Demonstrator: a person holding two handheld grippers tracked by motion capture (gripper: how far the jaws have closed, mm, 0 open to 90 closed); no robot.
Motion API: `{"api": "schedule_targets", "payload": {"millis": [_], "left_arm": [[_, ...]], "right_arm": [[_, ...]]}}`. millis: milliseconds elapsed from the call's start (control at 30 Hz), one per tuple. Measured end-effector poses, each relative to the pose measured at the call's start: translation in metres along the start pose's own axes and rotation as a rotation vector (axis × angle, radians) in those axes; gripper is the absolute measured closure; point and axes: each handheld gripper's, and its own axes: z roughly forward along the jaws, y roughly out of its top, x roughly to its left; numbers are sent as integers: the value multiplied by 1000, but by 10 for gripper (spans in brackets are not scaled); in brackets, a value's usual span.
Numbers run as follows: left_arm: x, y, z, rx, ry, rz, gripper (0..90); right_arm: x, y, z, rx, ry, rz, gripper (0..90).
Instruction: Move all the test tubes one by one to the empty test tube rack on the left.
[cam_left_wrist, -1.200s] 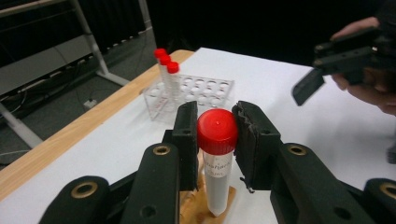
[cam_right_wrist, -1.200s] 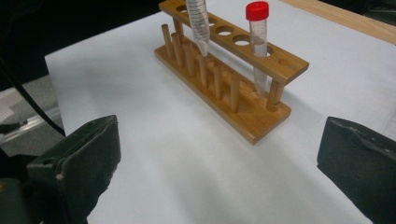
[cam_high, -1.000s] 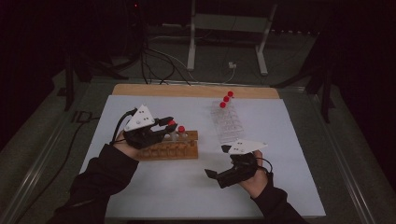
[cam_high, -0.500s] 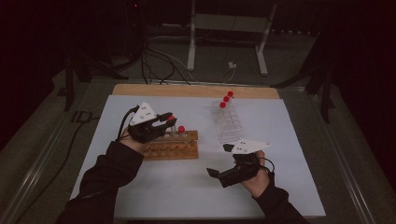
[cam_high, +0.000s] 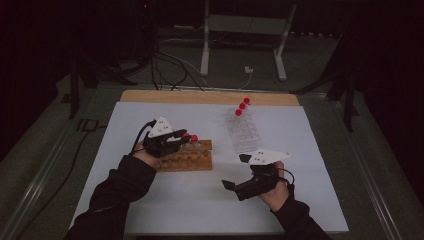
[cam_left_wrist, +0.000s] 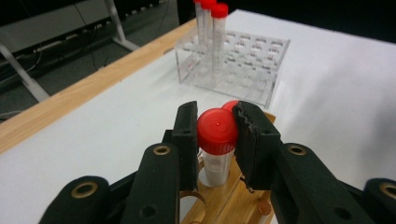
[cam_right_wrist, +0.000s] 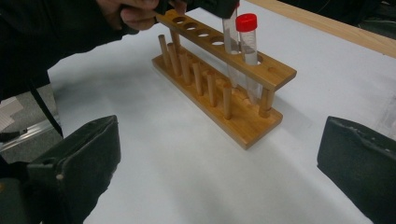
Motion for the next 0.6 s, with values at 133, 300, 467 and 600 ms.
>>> {"api": "schedule_targets", "payload": {"millis": [133, 300, 467, 600], "left_arm": [[0, -2, 5, 24, -5, 2, 718], [0, -5, 7, 35, -5, -2, 717], [0, -5, 6, 41, -11, 3, 714], [1, -4, 5, 52, -23, 5, 709]], "right_arm": [[-1, 0, -1, -3, 2, 3, 0], [-2, 0, -1, -3, 5, 0, 0], [-2, 0, -3, -3, 8, 2, 0], [-2, 1, -4, -8, 8, 1, 0]]}}
